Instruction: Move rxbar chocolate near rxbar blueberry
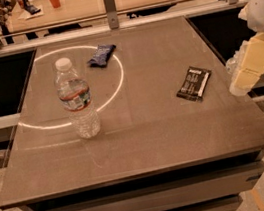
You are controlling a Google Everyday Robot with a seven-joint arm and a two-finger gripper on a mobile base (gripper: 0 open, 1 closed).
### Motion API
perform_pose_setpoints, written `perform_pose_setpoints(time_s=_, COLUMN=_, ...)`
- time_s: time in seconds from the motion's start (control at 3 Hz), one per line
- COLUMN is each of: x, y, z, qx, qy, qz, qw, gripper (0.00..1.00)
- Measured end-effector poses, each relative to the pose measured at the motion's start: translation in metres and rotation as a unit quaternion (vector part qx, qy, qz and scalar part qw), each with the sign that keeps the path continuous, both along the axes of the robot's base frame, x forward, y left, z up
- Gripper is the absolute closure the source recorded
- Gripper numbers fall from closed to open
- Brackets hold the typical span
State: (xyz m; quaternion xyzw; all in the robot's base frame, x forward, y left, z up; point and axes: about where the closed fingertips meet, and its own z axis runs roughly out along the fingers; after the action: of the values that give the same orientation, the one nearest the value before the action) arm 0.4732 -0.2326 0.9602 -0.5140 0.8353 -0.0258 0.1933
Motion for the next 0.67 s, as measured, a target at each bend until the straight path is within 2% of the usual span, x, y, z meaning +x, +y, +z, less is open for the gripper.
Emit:
perform_pose_setpoints(time_s=0.33, x=0.0124, y=-0.0055, z=-0.0034, qx=0.008, qy=-0.006, qz=-0.024, qw=0.9997, gripper=0.00)
perform_pose_setpoints(time_s=0.67, x=0.0220, y=-0.0125, z=-0.0093, qx=0.032, qy=-0.008, qz=-0.061, qw=0.9976, gripper=0.00)
